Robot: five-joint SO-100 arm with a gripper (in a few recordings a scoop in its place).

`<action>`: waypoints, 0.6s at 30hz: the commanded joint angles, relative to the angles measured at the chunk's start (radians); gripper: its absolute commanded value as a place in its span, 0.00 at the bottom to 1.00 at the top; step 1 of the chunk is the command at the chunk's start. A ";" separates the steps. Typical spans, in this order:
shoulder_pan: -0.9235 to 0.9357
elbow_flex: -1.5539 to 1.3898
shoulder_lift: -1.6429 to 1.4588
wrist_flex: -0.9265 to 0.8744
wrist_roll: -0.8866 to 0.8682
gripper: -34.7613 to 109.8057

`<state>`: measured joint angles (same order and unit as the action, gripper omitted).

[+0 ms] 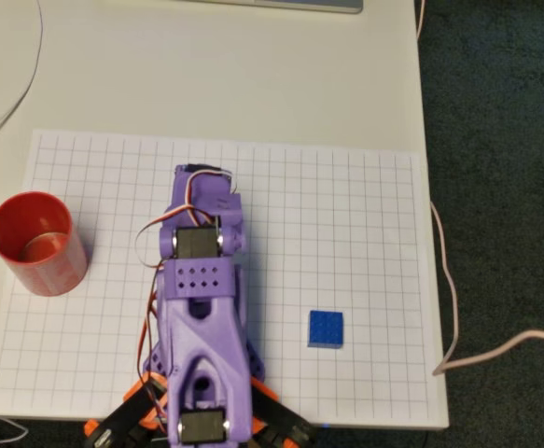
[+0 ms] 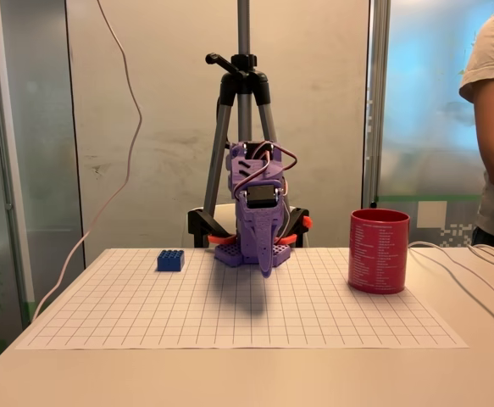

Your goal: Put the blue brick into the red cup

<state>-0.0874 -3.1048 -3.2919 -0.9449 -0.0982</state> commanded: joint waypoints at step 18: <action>-0.034 0.005 -0.011 0.052 -0.069 0.25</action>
<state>-0.1319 -3.1217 -3.2919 -0.8744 -0.1212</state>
